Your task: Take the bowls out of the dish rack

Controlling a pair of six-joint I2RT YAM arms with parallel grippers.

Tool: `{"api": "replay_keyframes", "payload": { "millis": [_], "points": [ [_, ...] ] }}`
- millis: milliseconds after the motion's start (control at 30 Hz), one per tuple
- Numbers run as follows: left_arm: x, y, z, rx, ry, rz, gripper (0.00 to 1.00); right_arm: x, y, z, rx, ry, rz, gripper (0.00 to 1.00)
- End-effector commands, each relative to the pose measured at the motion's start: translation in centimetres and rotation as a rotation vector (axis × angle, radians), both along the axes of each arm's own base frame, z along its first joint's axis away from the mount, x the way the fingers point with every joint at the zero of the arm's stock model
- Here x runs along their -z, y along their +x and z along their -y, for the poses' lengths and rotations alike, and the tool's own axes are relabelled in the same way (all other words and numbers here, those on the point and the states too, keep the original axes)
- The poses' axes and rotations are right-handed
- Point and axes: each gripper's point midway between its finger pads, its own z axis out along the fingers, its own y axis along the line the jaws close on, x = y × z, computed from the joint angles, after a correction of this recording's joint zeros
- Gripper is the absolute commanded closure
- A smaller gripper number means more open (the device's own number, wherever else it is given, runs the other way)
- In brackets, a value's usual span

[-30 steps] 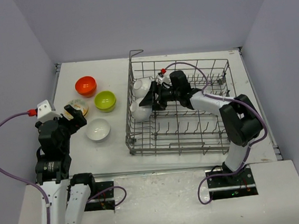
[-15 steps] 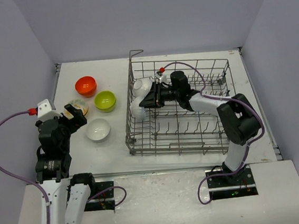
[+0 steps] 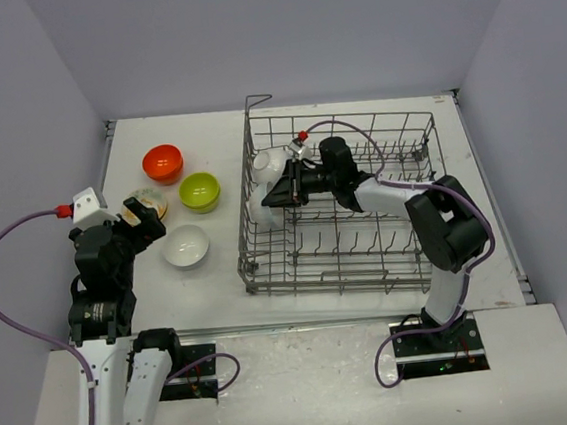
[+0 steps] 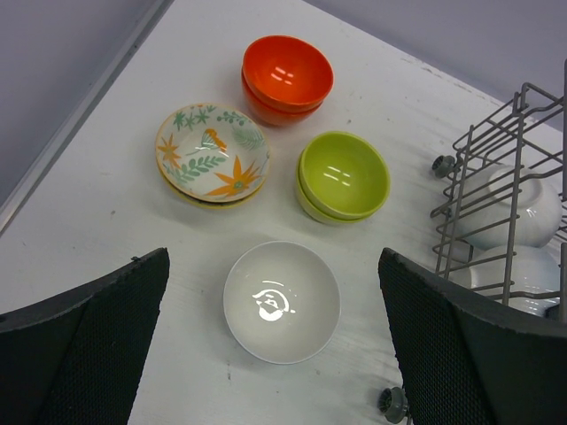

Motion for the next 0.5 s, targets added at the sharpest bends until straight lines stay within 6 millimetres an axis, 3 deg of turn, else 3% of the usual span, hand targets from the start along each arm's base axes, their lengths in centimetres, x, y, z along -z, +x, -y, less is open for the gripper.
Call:
{"api": "replay_keyframes", "payload": {
  "millis": [0, 167, 200, 267, 467],
  "points": [
    [-0.8, 0.5, 0.0, 0.012, 0.021, 0.036, 0.0, -0.1, -0.4, -1.2, -0.035, -0.032, 0.041, 0.79],
    [-0.8, 0.6, 0.0, 0.014, 0.022, 0.035, 0.0, 0.0, -0.5, -1.6, -0.045, -0.03, 0.031, 0.81],
    [-0.8, 0.5, 0.0, 0.014, 0.022, 0.035, 0.0, 0.0, -0.5, -1.7, -0.045, -0.029, 0.028, 0.84],
    [-0.9, 0.5, 0.0, 0.014, 0.023, 0.038, 0.0, -0.2, -0.6, -1.8, -0.05, -0.019, 0.03, 1.0],
    [-1.4, 0.5, 0.1, 0.023, 0.023, 0.041, 0.0, -2.4, -1.2, -1.5, -0.071, 0.018, 0.125, 1.0]
  ]
}}
